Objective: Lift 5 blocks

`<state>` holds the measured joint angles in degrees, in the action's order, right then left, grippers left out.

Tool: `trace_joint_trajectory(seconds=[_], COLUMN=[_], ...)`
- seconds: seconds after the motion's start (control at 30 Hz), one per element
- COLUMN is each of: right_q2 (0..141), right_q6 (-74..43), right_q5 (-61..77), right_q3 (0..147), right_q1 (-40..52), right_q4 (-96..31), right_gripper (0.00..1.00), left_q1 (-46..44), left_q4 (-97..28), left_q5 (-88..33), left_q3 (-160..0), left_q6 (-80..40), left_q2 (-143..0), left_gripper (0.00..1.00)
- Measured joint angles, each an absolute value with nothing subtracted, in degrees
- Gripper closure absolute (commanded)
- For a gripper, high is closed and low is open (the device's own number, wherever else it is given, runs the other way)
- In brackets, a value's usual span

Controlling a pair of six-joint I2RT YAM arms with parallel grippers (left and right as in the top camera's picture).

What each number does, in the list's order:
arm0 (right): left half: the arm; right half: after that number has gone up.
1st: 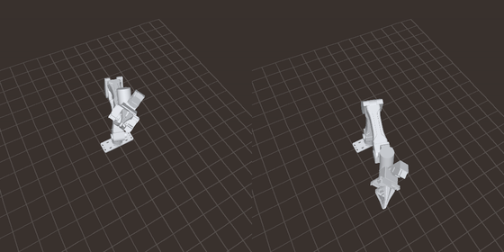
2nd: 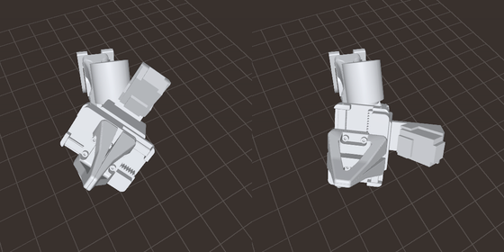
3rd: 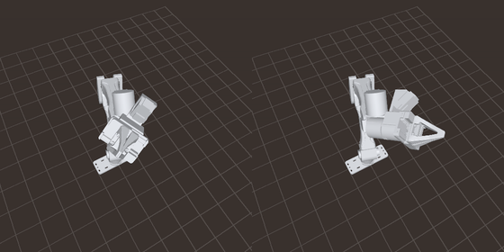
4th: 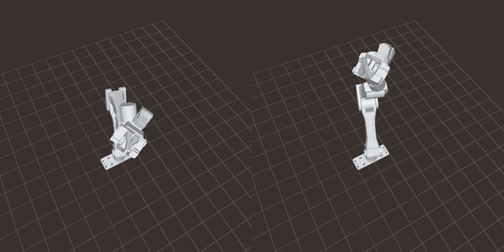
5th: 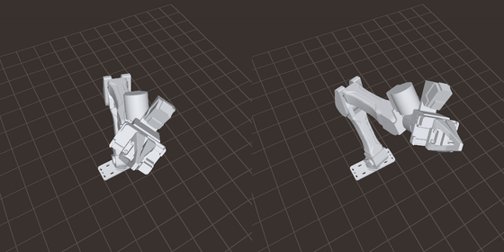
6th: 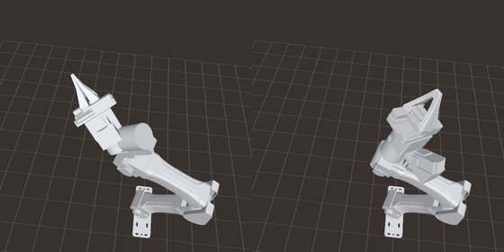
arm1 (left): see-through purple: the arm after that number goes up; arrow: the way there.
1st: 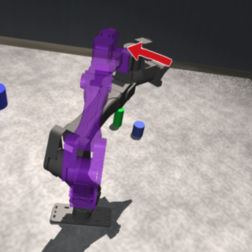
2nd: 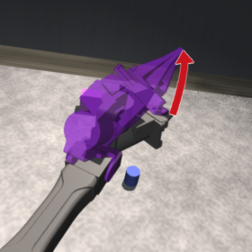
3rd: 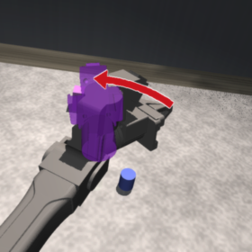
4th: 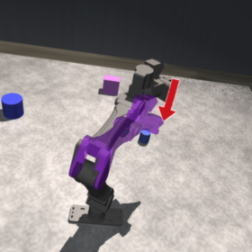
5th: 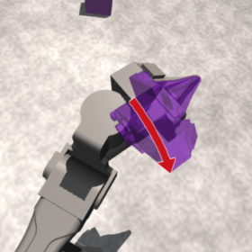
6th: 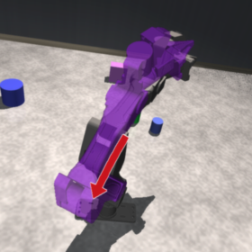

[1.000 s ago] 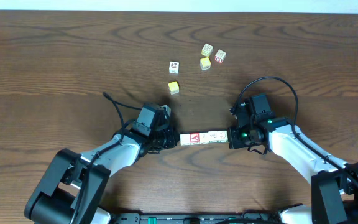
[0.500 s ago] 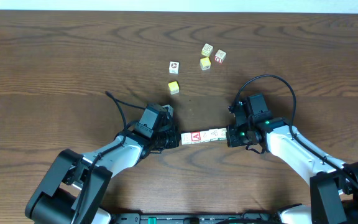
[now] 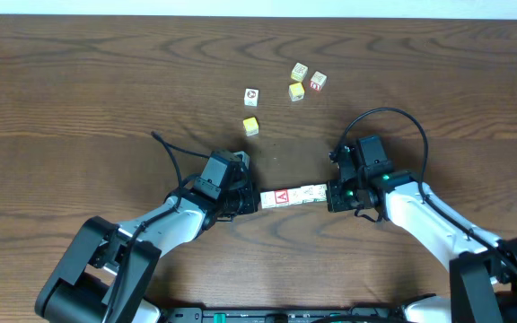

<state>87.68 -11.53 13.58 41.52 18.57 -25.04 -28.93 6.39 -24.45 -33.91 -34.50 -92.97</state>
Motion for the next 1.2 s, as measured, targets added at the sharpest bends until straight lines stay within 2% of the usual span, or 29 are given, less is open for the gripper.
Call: trace_joint_trajectory(seconds=[1.2], right_q2=[85.2], right_q6=[-11.6], right_q5=[14.6], right_q3=[43.1], right_q1=[18.9], right_q4=[-28.9], right_gripper=[0.99], left_q1=[-28.9], left_q4=[5.8], left_q5=[-22.7], left_q3=[-33.2], left_q6=[-36.0], left_q2=[-89.6], left_gripper=[0.93])
